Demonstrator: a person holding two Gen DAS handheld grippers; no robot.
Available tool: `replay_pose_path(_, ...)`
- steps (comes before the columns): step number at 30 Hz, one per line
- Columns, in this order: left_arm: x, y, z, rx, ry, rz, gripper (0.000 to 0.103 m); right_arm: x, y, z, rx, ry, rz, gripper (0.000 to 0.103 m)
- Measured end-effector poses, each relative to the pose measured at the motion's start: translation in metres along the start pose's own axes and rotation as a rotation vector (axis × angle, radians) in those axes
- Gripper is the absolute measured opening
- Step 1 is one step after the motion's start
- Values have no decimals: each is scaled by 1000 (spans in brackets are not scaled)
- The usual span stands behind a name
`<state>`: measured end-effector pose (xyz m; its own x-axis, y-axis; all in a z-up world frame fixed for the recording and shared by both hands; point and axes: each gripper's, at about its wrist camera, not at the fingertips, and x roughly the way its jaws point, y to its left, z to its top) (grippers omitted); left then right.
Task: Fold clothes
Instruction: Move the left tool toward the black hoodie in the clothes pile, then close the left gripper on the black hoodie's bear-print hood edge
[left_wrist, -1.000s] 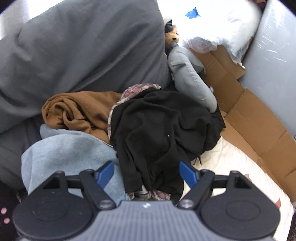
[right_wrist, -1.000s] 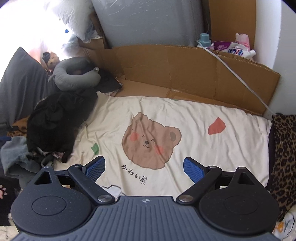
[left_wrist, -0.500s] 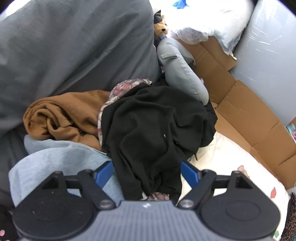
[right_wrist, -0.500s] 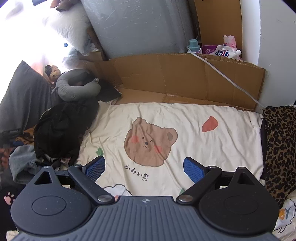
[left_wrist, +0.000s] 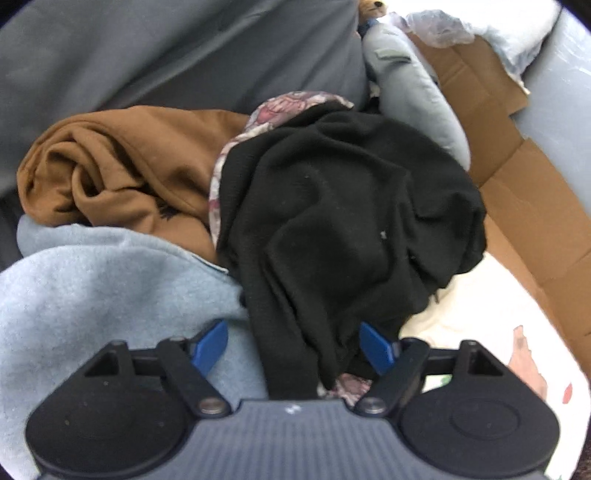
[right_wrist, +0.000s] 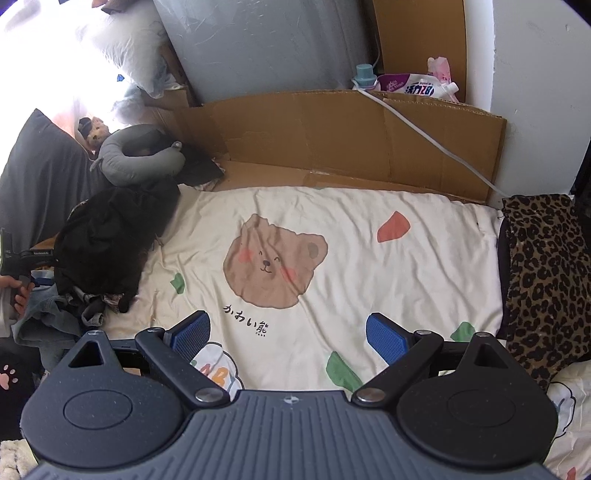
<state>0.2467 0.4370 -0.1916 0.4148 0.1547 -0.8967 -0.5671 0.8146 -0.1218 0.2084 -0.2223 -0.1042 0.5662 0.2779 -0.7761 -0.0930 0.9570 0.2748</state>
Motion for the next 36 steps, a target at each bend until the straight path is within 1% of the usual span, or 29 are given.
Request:
replay_pose_path(1,1,-1,0,5,-7,28,55,1,0,0,-1,3,7,95)
replay_pose_path(2,0,1,-1,-12,-14,38,45,2,0,0,-2,7,13,95)
replay_pose_path(3,0,3,-1,-33,-21,44,44,2,0,0,-3,11,25,95)
replay_pose_path(5,-1,6,-2,-76,-28,29,44,4,2,-1,-10,21,48,94)
replay_pose_path(9,4,1,-1,-67,-10,15,45,8,2,-5,-9,32,65,94)
replay_pose_path(10,6,-2,-2,-54,-9,16,33,10,2,-7,-8,33,69,93)
replay_pose_path(11,7,-4,-2,-42,-9,28,9,11,1,-9,-8,33,73,93)
replay_pose_path(12,7,-6,-3,-31,-10,43,10,12,1,-11,-12,32,76,93)
replay_pose_path(13,5,-7,-4,-35,-15,41,10,13,1,-13,-14,32,77,93)
replay_pose_path(15,-4,-9,-6,-34,-31,21,9,17,0,-17,-7,43,88,90)
replay_pose_path(16,-9,-12,-8,-22,-41,8,9,19,-1,-19,-6,53,94,86)
replay_pose_path(19,-27,-20,-11,34,-67,-32,9,21,3,-25,-32,72,105,80)
replay_pose_path(23,-52,-27,-16,46,-89,-83,8,17,13,-27,-74,59,127,79)
replay_pose_path(25,-65,-36,-23,79,-102,-112,8,14,19,-26,-85,48,133,79)
replay_pose_path(31,-106,-69,-51,169,-126,-242,7,7,30,-24,-104,29,132,79)
replay_pose_path(36,-124,-96,-82,232,-121,-344,7,3,31,-28,-97,26,119,79)
